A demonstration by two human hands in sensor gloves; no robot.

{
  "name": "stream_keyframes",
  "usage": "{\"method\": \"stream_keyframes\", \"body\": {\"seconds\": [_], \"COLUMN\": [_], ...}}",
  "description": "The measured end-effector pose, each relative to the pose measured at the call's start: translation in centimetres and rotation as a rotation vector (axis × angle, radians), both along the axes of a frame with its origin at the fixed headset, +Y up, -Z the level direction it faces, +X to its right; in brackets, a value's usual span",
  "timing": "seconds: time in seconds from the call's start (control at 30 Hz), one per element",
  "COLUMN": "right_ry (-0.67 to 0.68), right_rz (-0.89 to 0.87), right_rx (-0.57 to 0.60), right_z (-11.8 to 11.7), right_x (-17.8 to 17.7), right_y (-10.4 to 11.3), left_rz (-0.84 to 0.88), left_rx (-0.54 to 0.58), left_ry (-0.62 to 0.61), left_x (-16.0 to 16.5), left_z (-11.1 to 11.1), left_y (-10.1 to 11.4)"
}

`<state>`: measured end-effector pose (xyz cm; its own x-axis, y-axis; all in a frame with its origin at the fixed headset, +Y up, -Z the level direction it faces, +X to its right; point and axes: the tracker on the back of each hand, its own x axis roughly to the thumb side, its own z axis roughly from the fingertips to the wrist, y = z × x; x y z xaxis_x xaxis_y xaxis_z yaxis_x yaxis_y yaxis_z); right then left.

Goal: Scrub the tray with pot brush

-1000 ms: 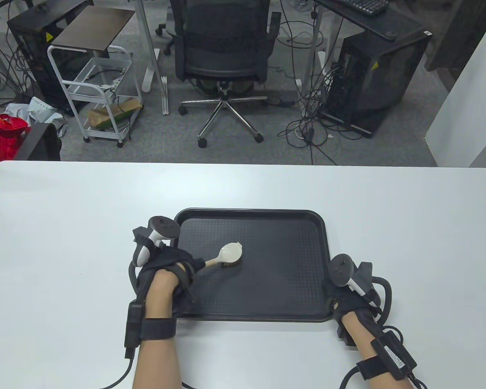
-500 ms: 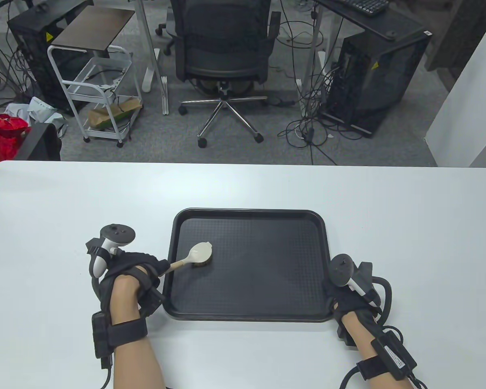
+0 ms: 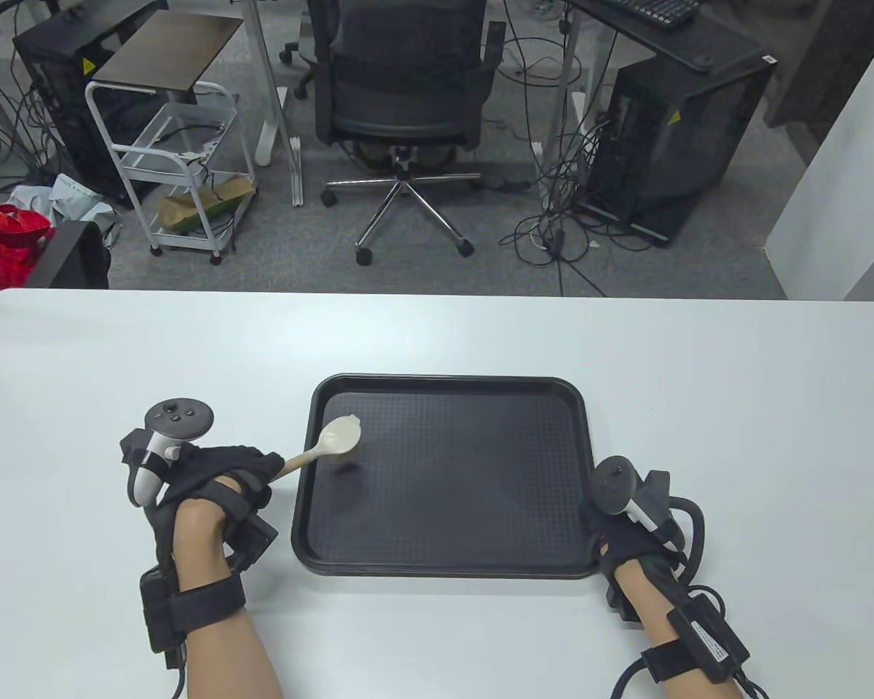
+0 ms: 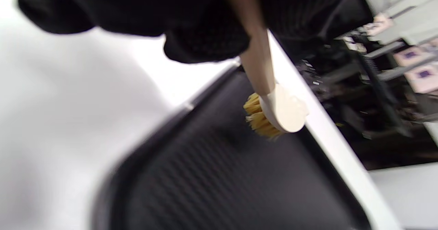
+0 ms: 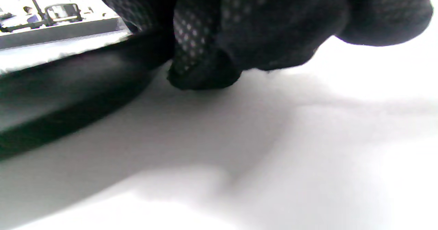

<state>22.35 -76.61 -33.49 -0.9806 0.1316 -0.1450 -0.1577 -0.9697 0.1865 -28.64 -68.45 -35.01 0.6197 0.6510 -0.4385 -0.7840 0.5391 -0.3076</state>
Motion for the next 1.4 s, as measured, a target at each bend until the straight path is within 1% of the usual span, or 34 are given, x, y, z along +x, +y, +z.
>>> {"method": "stream_keyframes", "body": {"seconds": [0.07,0.13,0.27,0.3,0.4,0.47,0.53,0.57,0.6,0.67,0.8,0.97,1.1,1.23,1.4], "right_ry": [0.000,0.000,0.000,0.000,0.000,0.000,0.000,0.000,0.000,0.000,0.000,0.000,0.000,0.001,0.001], "right_rz": [0.003,0.003,0.003,0.002,0.004,0.004,0.003,0.004,0.005,0.003,0.004,0.002,0.001,0.002,0.001], "right_rx": [0.001,0.001,0.001,0.001,0.001,0.001,0.001,0.001,0.001,0.001,0.002,0.000,-0.001,0.000,0.000], "right_z": [0.0,0.0,0.0,0.0,0.0,0.0,0.0,0.0,0.0,0.0,0.0,0.0,0.0,0.0,-0.1], "right_x": [0.0,0.0,-0.1,0.0,-0.1,0.0,0.0,-0.1,-0.1,0.0,0.0,0.0,0.0,0.0,0.0], "right_y": [0.0,0.0,0.0,0.0,0.0,0.0,0.0,0.0,0.0,0.0,0.0,0.0,0.0,0.0,0.0], "left_rz": [0.065,0.077,0.037,0.020,0.013,0.030,0.062,0.041,0.022,0.066,-0.036,-0.041,-0.081,-0.108,-0.176], "left_rx": [0.031,0.041,0.076,0.091,0.102,0.111,0.096,0.110,0.130,0.112,0.150,0.127,0.115,0.117,0.108], "left_ry": [-0.055,-0.109,-0.183,-0.212,-0.280,-0.317,-0.321,-0.311,-0.324,-0.321,-0.329,-0.347,-0.374,-0.404,-0.403], "left_x": [2.0,4.4,10.1,12.0,16.5,18.8,20.2,21.2,21.6,22.5,24.3,25.2,25.9,26.5,26.1], "left_z": [-0.6,-1.2,-2.1,-2.2,-2.4,-2.5,-2.4,-2.1,-2.0,-1.6,-1.1,-1.2,-1.1,-0.8,-0.7], "left_y": [0.2,0.3,0.7,0.7,0.0,-0.6,-1.1,-1.4,-1.6,-2.0,-2.5,-4.0,-4.7,-4.6,-4.1]}}
